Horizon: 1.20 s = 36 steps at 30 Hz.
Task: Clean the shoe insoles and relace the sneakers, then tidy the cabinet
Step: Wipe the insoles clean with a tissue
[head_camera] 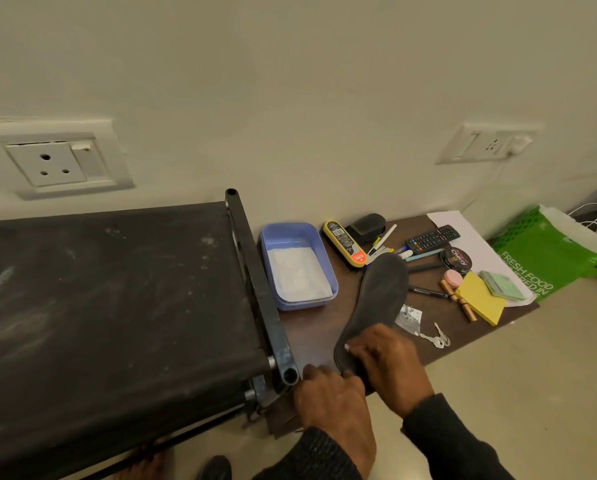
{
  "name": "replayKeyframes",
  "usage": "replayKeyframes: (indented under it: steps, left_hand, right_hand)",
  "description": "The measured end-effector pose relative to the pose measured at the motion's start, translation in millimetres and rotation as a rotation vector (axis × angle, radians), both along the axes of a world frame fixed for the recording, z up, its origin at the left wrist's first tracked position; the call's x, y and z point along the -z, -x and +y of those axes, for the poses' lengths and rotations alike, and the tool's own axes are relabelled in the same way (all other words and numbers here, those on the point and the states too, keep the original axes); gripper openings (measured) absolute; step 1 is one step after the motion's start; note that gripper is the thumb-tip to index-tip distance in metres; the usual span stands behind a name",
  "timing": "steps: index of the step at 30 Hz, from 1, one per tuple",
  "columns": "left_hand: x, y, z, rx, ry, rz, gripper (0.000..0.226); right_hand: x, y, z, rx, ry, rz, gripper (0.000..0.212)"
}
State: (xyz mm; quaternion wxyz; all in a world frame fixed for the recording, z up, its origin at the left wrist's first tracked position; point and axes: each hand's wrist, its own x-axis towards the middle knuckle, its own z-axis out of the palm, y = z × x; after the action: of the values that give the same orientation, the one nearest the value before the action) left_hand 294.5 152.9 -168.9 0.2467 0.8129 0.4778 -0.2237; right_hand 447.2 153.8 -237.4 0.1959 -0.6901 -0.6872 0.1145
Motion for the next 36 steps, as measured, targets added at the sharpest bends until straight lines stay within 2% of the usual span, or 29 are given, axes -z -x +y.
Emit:
replayKeyframes:
  steps: [3,6,8,13,16,18,23,25,27,29,33,36]
  left_hand:
    - [-1.4,-0.8,-0.1,-0.017,-0.014,0.014,0.04]
    - [-1.4,-1.4,-0.9,-0.011,-0.038,0.033,0.043]
    - [-3.4,1.6,-2.2,-0.013,-0.038,0.031,0.047]
    - [-4.6,9.9,-6.4,0.01,-0.034,-0.029,0.045]
    - [-3.9,11.8,-7.7,0.052,-0.046,-0.009,0.059]
    - [-5.4,13.0,-7.9,0.056,-0.046,-0.007,0.059]
    - [-5.4,13.2,-6.5,0.045,-0.034,-0.023,0.046]
    - [-2.6,13.6,-7.2,0.063,-0.056,-0.02,0.051]
    - [0.1,13.7,-8.8,0.078,-0.069,-0.014,0.056]
    - [1.6,13.4,-9.4,0.07,-0.07,-0.02,0.053]
    - [1.6,11.2,-7.7,0.052,-0.072,-0.023,0.04]
    - [3.8,12.1,-9.5,0.064,-0.074,-0.036,0.05]
  right_hand:
    - [-4.3,3.3,-5.8,-0.131,0.082,-0.02,0.015]
    - [-5.1,-10.9,33.5,0.096,0.005,-0.014,0.011]
    - [-3.7,-6.4,37.2,0.152,-0.043,0.001,0.008]
    - [-6.0,10.0,-7.4,-0.153,0.068,-0.039,0.009]
    - [-7.3,-7.0,33.6,0.05,-0.021,-0.047,0.008]
    - [-4.3,-4.3,39.6,0.139,-0.058,-0.048,0.008]
    - [-7.1,15.1,-7.4,-0.075,0.058,-0.072,0.011]
    - [-4.9,6.1,16.2,-0.018,0.004,-0.078,0.008]
    - [-2.3,3.3,37.2,0.128,-0.037,-0.054,0.008]
    - [1.3,11.4,36.0,0.197,-0.061,-0.038,0.007]
    - [-2.1,30.2,-12.9,0.015,0.011,-0.04,0.008]
    - [-1.0,15.0,8.4,0.03,-0.009,-0.053,0.007]
